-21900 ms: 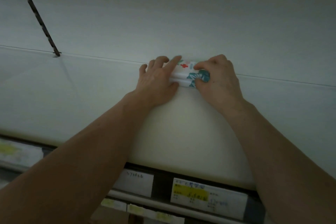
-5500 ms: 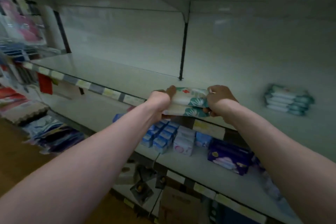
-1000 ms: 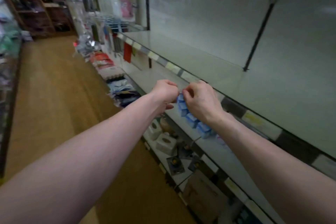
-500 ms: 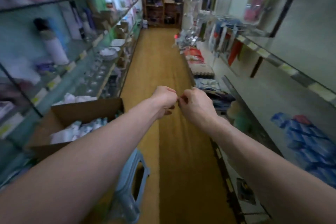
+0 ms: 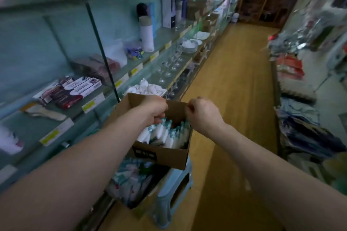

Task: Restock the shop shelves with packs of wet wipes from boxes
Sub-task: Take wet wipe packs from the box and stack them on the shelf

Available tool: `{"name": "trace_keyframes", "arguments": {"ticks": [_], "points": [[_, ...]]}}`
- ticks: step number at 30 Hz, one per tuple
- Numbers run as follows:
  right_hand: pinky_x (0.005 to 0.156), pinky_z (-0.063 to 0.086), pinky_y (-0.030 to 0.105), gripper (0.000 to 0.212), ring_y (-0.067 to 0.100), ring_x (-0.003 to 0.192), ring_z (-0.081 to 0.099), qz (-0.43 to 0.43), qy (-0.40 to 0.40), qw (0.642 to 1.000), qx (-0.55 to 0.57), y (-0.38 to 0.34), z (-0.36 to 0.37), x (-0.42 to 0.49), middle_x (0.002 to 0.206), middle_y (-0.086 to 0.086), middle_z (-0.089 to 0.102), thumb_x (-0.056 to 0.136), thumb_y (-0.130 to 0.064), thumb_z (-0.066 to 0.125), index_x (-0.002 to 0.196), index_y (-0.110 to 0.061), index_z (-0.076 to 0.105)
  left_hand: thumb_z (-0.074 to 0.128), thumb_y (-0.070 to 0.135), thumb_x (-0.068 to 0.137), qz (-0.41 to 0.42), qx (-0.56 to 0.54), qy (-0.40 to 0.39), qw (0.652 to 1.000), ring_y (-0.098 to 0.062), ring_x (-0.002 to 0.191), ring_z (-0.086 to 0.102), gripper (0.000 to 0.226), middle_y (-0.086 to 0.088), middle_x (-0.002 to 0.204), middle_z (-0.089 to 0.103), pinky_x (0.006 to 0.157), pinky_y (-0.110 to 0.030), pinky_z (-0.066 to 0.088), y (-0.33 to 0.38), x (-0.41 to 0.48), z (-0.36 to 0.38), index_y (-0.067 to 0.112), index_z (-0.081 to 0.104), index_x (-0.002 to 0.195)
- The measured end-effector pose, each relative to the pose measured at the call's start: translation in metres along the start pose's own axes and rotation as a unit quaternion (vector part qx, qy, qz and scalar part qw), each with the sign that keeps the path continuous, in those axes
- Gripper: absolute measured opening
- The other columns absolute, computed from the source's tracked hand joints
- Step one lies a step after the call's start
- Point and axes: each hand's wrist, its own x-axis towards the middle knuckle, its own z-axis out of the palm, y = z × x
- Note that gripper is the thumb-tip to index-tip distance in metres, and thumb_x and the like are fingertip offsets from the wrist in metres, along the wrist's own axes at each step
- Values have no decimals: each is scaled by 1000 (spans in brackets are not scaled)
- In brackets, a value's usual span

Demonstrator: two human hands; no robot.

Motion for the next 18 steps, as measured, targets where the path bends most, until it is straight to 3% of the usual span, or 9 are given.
{"name": "trace_keyframes", "arguments": {"ticks": [4,7,11,15,18], "points": [[73,41,34,23,30,94,55,-13,-55,998,9,-10,42,33,100,10,56,96,-20,43,94,-7,62,47,4,95,-60,-13,13,998,-14,68,52,23,-8,91,55,59,-26,46,-26,34,-23,13,56,114],[78,43,36,21,28,96,54,-14,-94,995,21,-20,77,50,100,10,57,95,-20,43,85,-10,59,46,6,96,-106,-16,27,994,-12,64,47,16,-6,86,52,58,-26,44,-49,64,-40,13,53,109],[78,42,35,23,32,98,53,2,-145,989,34,-40,120,72,100,13,57,96,-19,40,78,-10,50,48,9,95,-146,-8,45,988,-12,65,50,17,-7,97,54,53,-25,44,-78,109,-65,15,54,110],[80,40,34,23,33,103,53,24,-187,981,46,-60,159,90,105,16,59,97,-18,41,86,-7,58,47,7,92,-163,24,25,986,-18,63,49,11,-10,79,51,47,-20,35,-99,143,-82,14,56,91],[83,42,31,23,31,111,55,67,-237,966,72,-75,187,103,113,17,61,94,-17,50,108,-2,62,50,9,91,-157,42,8,987,-30,91,62,29,-20,99,62,68,-27,50,-113,166,-79,4,59,118]]}}
